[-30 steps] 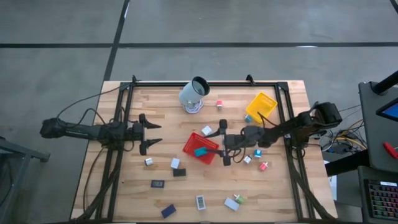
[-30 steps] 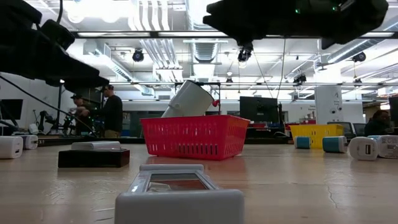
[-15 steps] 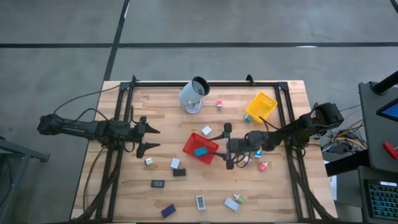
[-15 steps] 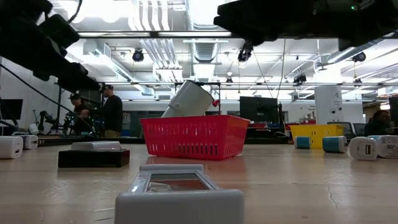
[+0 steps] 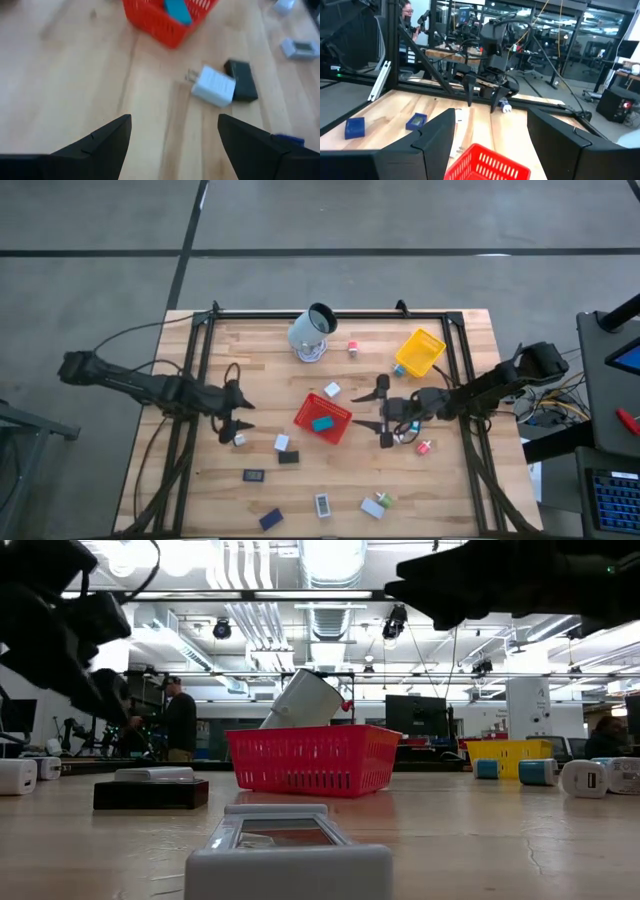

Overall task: Pick & Place Office items
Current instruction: Put the left white black charger adapter into the yellow basket

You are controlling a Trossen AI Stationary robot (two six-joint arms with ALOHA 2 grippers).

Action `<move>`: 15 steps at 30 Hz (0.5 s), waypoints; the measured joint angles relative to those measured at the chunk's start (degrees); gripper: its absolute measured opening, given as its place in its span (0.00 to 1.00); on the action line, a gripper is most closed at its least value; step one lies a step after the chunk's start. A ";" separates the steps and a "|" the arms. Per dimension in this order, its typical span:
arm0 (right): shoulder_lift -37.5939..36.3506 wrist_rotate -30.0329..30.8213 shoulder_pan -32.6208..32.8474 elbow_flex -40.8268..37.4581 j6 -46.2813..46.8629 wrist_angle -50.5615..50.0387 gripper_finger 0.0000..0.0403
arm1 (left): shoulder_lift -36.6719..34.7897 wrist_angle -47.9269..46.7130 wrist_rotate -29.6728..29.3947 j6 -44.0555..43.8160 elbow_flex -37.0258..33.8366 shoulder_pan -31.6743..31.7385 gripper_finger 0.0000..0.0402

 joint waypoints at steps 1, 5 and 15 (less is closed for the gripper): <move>-0.08 0.02 0.00 -0.30 0.19 0.02 0.60 | 1.07 -0.05 0.43 -0.92 0.00 -0.40 0.75; -0.12 0.20 0.00 -1.11 0.90 0.00 0.60 | 5.09 -0.44 1.71 -2.69 1.59 -1.85 0.75; -0.14 0.57 0.14 -1.89 1.95 0.05 0.60 | 15.90 -17.15 2.66 -6.44 14.71 -6.67 0.75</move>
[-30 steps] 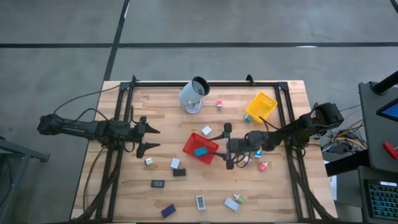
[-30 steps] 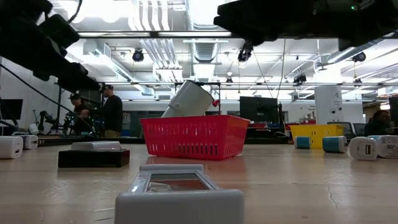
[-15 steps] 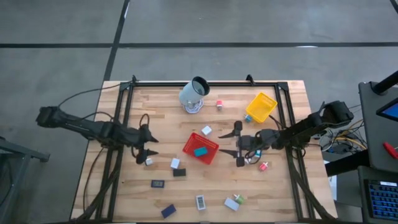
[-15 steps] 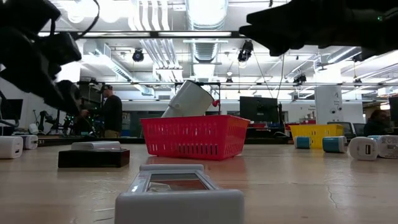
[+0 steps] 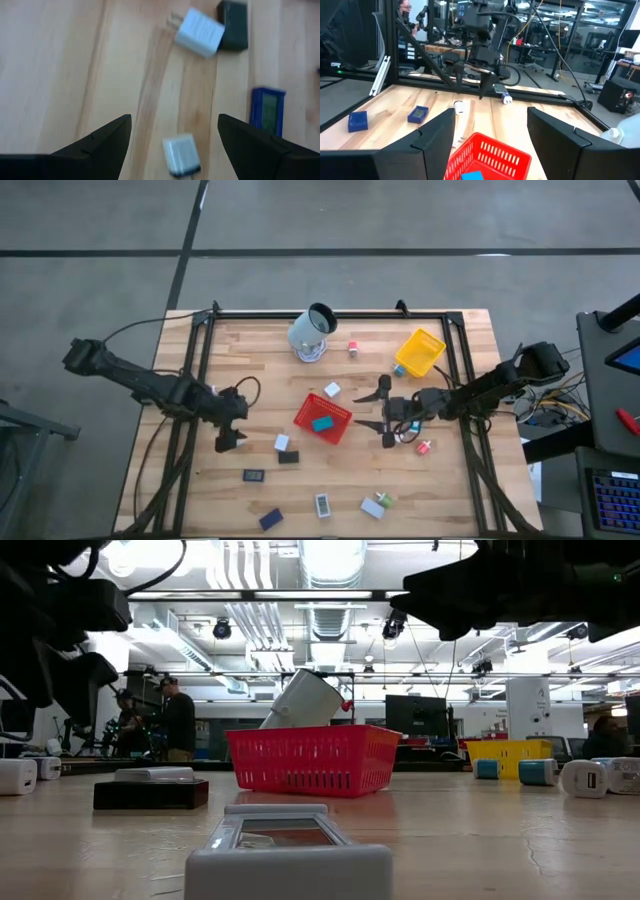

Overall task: Pick & Place Office items
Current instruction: Put the left white black charger adapter into the yellow basket

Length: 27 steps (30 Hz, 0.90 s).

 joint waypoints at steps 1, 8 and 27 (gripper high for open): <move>0.00 0.05 0.06 -0.08 0.00 -0.02 0.60 | 1.24 -0.19 0.00 -0.78 0.77 -0.61 0.75; 0.00 2.18 1.63 -0.34 -0.14 -0.17 0.60 | 9.95 -0.88 0.00 -9.19 1.78 -5.59 0.75; 0.00 2.40 1.92 -0.34 -0.73 -0.09 0.60 | 17.96 -0.26 -3.28 -18.97 2.83 -11.06 0.75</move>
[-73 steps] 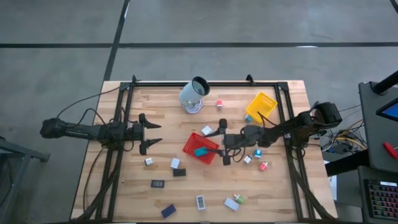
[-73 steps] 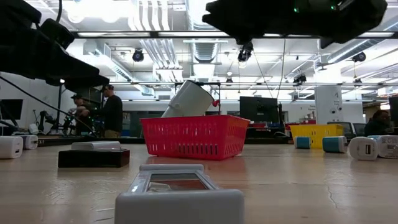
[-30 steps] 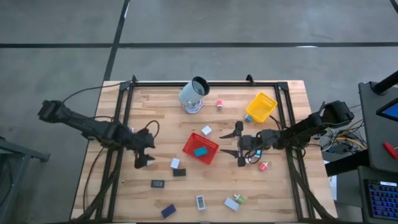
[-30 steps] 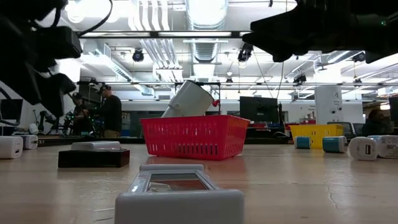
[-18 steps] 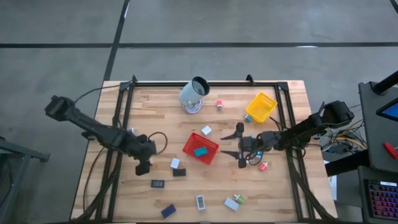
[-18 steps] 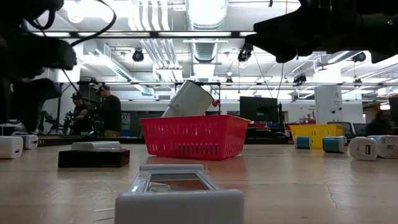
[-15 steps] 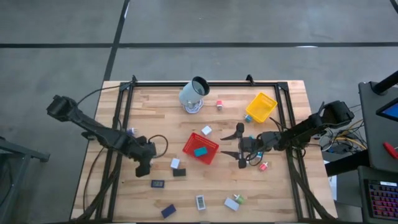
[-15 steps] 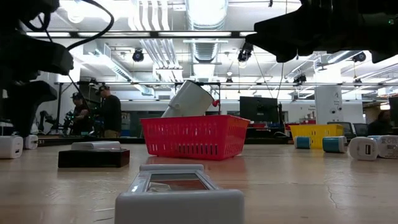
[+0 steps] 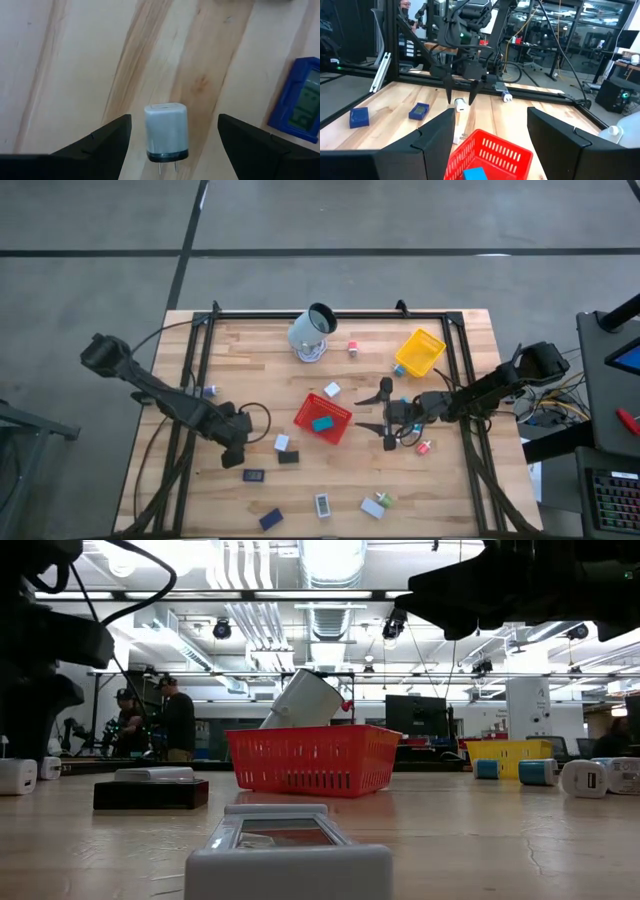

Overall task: Pick & Place Office items
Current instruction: Put the left white black charger adapter into the yellow basket

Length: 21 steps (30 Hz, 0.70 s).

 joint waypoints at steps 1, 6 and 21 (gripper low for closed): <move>0.00 0.00 0.00 0.00 0.00 0.01 0.60 | 0.19 0.00 -0.02 -0.20 -0.01 0.00 0.75; 0.00 0.00 0.08 0.00 0.02 0.03 0.60 | 1.11 0.00 -0.15 -1.22 -0.03 -0.23 0.75; 0.00 -0.02 0.13 0.00 0.20 0.07 0.60 | 2.70 -0.09 -0.18 -3.86 -0.30 -1.99 0.75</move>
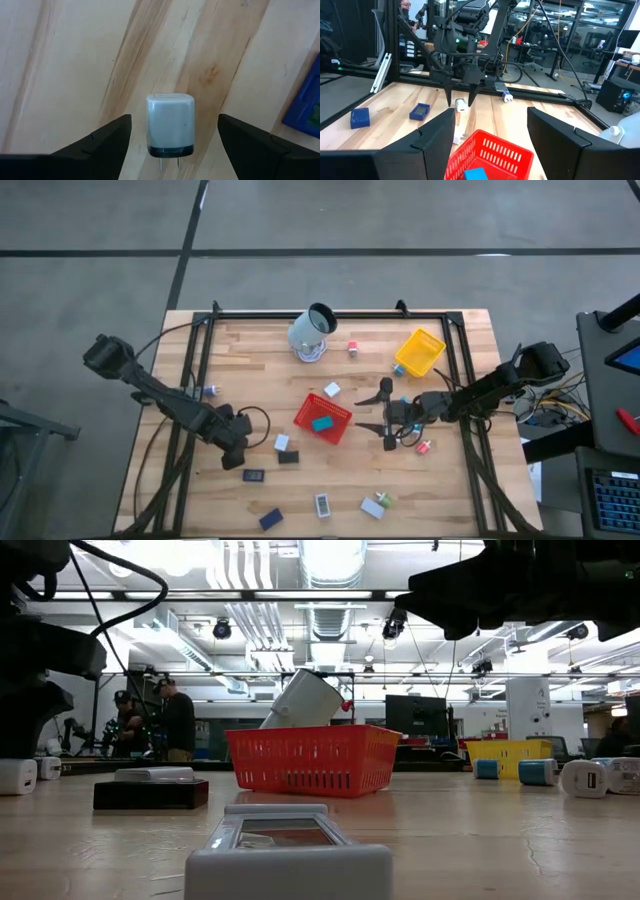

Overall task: Pick & Place Office items
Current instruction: Put the left white black charger adapter into the yellow basket

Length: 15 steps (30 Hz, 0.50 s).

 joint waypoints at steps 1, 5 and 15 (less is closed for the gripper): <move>0.00 0.00 0.04 0.00 -0.02 0.02 0.60 | 0.04 -0.05 -0.02 -0.11 -0.01 -0.04 0.75; 0.00 -0.02 0.06 0.00 -0.01 0.07 0.60 | 0.04 -0.43 -0.25 -0.47 -0.01 -0.13 0.75; 0.00 -0.04 0.06 0.00 -0.02 0.09 0.60 | 0.04 -0.51 -0.72 -2.10 -1.29 -0.41 0.75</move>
